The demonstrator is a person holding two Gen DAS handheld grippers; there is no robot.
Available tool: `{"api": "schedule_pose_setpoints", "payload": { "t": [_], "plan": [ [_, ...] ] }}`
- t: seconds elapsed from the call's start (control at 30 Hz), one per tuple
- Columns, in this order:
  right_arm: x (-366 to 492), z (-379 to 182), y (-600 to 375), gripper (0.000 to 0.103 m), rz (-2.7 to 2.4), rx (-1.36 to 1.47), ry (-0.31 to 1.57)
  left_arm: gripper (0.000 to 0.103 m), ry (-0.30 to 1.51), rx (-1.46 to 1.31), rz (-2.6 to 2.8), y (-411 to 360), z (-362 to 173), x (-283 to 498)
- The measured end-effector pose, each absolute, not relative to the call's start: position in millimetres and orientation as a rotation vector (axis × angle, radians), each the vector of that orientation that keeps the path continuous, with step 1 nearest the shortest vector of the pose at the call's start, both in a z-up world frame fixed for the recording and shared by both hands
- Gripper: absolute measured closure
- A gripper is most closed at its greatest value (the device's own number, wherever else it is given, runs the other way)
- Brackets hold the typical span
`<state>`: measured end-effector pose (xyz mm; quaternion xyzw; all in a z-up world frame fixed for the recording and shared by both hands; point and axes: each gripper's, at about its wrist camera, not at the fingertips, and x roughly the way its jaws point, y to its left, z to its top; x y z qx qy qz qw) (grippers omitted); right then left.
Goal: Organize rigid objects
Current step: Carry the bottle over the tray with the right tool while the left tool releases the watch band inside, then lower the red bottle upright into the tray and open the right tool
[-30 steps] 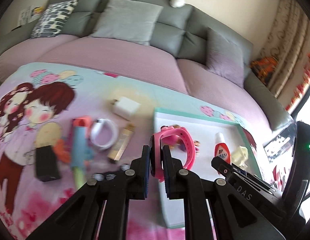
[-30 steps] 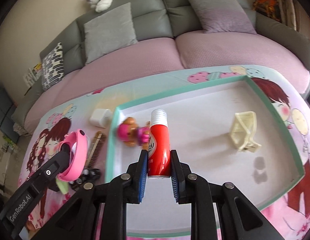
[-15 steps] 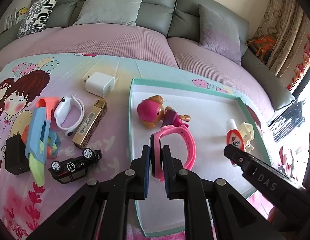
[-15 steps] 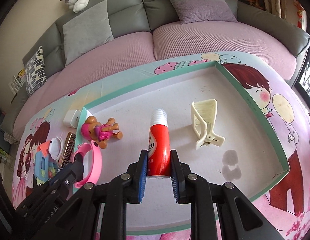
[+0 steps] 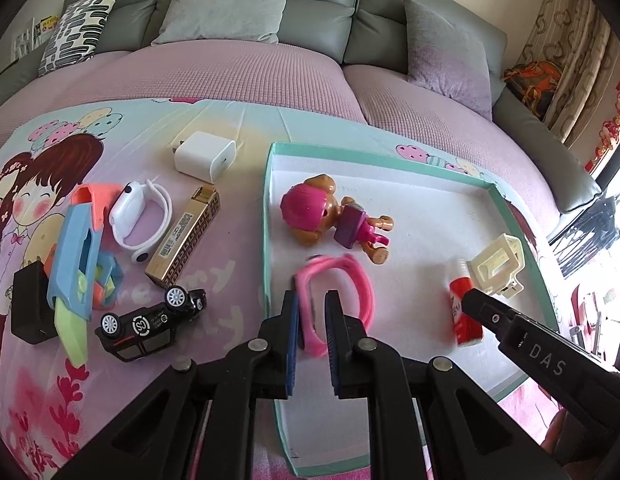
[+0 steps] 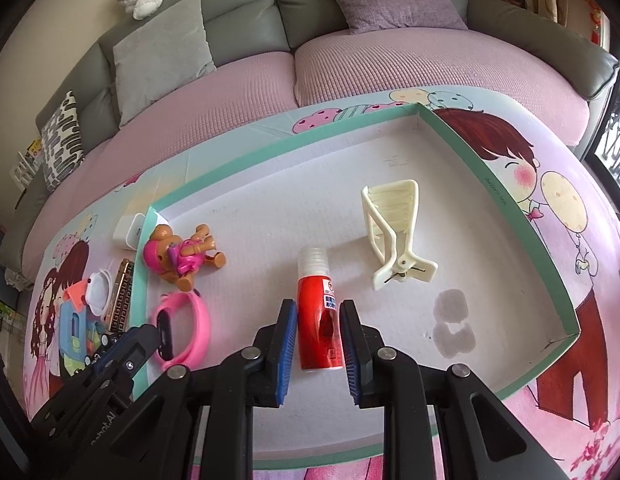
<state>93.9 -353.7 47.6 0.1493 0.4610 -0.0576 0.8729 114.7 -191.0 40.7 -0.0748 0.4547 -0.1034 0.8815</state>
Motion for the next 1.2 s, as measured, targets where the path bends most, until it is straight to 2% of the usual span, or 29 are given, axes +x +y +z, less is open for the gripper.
{"api": "schedule_pose_setpoints", "payload": {
  "t": [0.23, 0.3, 0.37, 0.5, 0.57, 0.7, 0.83, 0.9, 0.97, 1.07, 1.2],
  "plan": [
    [91.4, 53.4, -354.3, 0.078, -0.121, 0.313, 0.938, 0.087, 0.934, -0.155, -0.212, -190.2, 45.6, 112.5],
    [90.9, 54.9, -355.0, 0.078, -0.125, 0.313, 0.932, 0.080, 0.922, -0.157, -0.208, -189.1, 49.6, 111.0],
    [89.8, 56.9, -355.6, 0.078, -0.125, 0.316, 0.921, 0.068, 0.907, -0.157, -0.201, -187.8, 53.6, 110.2],
    [89.1, 59.9, -354.5, 0.078, -0.120, 0.314, 0.907, 0.058, 0.874, -0.157, -0.178, -183.0, 62.5, 107.5],
    [90.0, 59.4, -353.0, 0.078, -0.118, 0.308, 0.910, 0.042, 0.862, -0.166, -0.160, -178.1, 65.7, 107.3],
    [91.9, 58.1, -349.8, 0.078, -0.121, 0.294, 0.919, 0.031, 0.830, -0.187, -0.121, -168.5, 71.7, 105.9],
    [93.9, 56.5, -345.5, 0.070, -0.123, 0.273, 0.930, 0.017, 0.820, -0.199, -0.048, -158.4, 71.0, 106.3],
    [94.5, 57.0, -342.1, 0.053, -0.123, 0.258, 0.929, 0.017, 0.821, -0.206, -0.004, -151.2, 69.6, 107.2],
    [94.2, 58.6, -340.3, 0.043, -0.124, 0.250, 0.915, 0.016, 0.825, -0.213, 0.042, -143.0, 69.0, 107.5],
    [93.9, 59.8, -340.4, 0.039, -0.109, 0.265, 0.899, 0.008, 0.827, -0.236, 0.095, -132.5, 67.4, 106.9],
    [95.3, 58.4, -338.3, 0.027, -0.117, 0.245, 0.902, 0.008, 0.810, -0.242, 0.139, -125.7, 67.7, 105.6]
  ]
}}
